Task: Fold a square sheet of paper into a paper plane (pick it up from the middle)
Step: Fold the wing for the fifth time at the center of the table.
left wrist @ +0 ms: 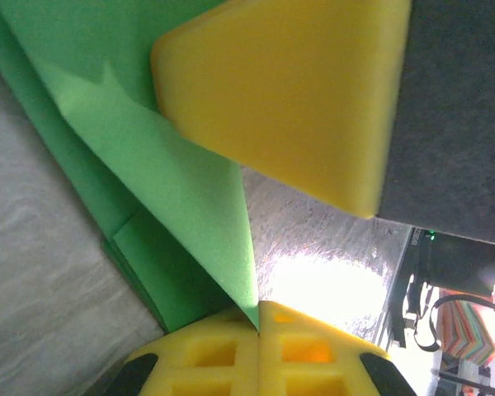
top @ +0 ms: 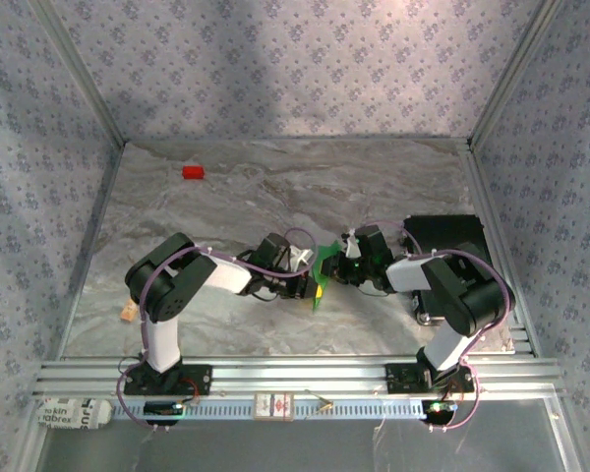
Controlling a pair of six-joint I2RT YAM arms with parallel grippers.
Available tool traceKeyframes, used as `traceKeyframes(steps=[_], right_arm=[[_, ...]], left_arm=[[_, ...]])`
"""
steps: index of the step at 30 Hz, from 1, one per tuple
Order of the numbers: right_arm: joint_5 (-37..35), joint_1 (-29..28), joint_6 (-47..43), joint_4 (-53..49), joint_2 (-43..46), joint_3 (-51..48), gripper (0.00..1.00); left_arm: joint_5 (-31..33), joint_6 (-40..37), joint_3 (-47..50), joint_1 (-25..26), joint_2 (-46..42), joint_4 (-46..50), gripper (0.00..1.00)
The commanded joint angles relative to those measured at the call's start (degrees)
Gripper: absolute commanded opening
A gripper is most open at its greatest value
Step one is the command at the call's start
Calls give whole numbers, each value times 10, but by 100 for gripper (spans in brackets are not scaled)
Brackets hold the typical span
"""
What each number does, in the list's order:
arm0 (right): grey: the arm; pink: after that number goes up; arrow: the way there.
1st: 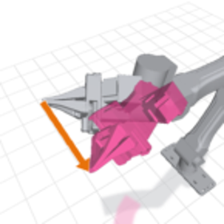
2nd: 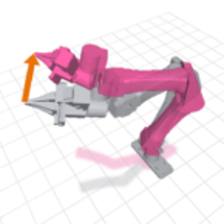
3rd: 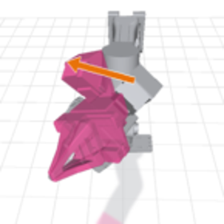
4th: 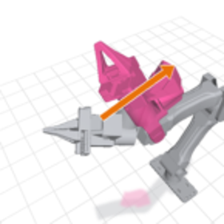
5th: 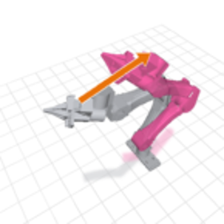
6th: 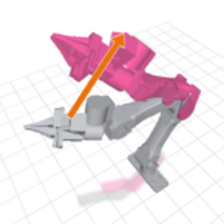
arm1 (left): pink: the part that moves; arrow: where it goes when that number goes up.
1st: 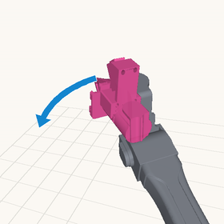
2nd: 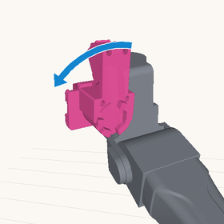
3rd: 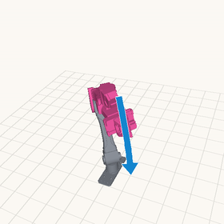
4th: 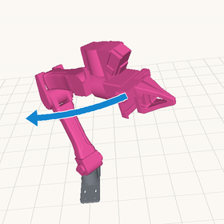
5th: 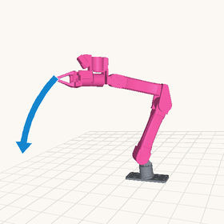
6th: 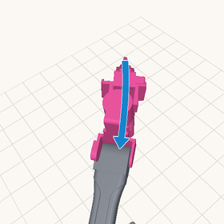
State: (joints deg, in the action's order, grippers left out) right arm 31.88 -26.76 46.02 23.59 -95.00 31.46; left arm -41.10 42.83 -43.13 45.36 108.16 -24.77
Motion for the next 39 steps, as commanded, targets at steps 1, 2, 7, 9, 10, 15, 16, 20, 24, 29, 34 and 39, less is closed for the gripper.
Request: traceKeyframes(steps=[1, 2, 7, 9, 10, 15, 16, 20, 24, 29, 34, 39], right_arm=[[-4, 9, 1, -13, 17, 11, 13], [-6, 11, -1, -16, 24, 10, 13], [7, 21, -10, -24, 37, 7, 14], [10, 22, -11, -24, 37, 6, 14], [12, 22, -13, -23, 36, 6, 14], [35, 21, -16, -14, 24, 13, 14], [38, 19, -18, -14, 22, 16, 14], [48, 16, -24, -17, 15, 24, 14], [57, 10, -36, -31, 7, 37, 14], [44, 4, -36, -38, -8, 41, 14], [34, 6, -31, -26, -22, 40, 13], [29, 6, -32, -21, -37, 39, 13]], left_arm=[[17, 24, 44, -4, 18, 44, 0], [16, 30, 49, -7, 18, 35, 0], [8, 38, 59, -11, 19, 13, 0], [8, 41, 62, -11, 20, 8, 0], [8, 42, 64, -12, 20, 6, 0], [6, 51, 67, -14, 22, -3, 0], [6, 52, 67, -15, 22, -3, 0], [6, 53, 65, -16, 25, -1, 0], [5, 55, 61, -16, 31, 7, 0], [7, 59, 59, -16, 36, 9, 0], [7, 57, 58, -18, 37, 18, 0], [7, 55, 57, -18, 41, 24, 0]])
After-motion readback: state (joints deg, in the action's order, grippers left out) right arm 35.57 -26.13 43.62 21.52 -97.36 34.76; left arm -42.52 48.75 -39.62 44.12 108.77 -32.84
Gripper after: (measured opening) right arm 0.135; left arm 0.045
